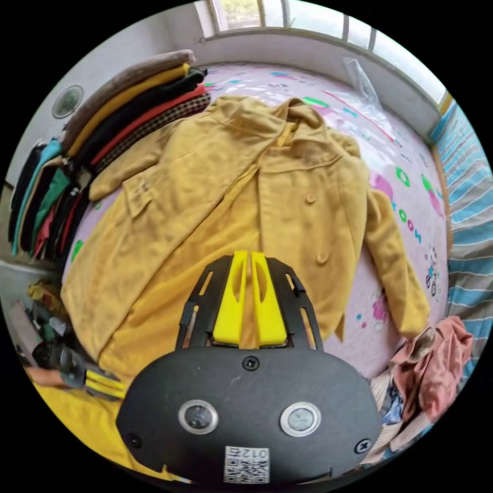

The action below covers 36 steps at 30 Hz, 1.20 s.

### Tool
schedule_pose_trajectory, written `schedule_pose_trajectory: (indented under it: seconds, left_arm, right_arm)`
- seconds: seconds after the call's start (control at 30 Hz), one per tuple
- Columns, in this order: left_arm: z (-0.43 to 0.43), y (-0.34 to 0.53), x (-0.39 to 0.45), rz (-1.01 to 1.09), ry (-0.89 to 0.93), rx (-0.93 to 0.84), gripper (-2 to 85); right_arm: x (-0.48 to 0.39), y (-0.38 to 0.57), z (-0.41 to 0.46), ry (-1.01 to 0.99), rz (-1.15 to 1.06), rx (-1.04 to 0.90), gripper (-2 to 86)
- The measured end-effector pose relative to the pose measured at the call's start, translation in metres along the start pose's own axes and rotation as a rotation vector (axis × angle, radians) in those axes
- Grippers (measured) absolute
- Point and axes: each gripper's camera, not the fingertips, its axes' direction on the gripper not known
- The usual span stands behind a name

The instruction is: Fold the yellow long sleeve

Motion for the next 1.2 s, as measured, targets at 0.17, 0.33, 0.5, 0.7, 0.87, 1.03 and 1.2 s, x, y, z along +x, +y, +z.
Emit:
schedule_pose_trajectory:
  seconds: [0.17,0.33,0.5,0.7,0.87,1.03,1.2]
  left_arm:
    - [0.001,-0.003,-0.002,0.019,0.01,-0.019,1.9]
    - [0.004,-0.006,-0.007,0.026,0.048,-0.044,1.8]
    - [0.009,-0.008,-0.012,0.02,0.078,-0.068,1.8]
    - [0.011,-0.009,-0.012,0.028,0.08,-0.092,1.6]
    - [0.012,-0.007,-0.013,0.03,0.077,-0.101,1.4]
    - [0.007,-0.002,-0.006,0.061,0.024,-0.109,1.2]
    - [-0.005,0.008,0.006,0.145,-0.042,-0.089,1.2]
  right_arm:
    - [-0.017,-0.073,0.069,0.118,-0.077,-0.03,4.3]
    - [-0.044,-0.101,0.126,0.19,-0.214,-0.08,6.9]
    - [-0.048,-0.102,0.139,0.157,-0.256,-0.063,6.6]
    - [-0.034,-0.088,0.126,0.162,-0.232,0.006,3.8]
    - [-0.024,-0.08,0.12,0.169,-0.169,0.043,2.5]
    - [-0.015,-0.092,0.102,0.166,-0.172,0.018,1.6]
    - [0.092,-0.103,0.021,-0.124,0.206,0.125,1.1]
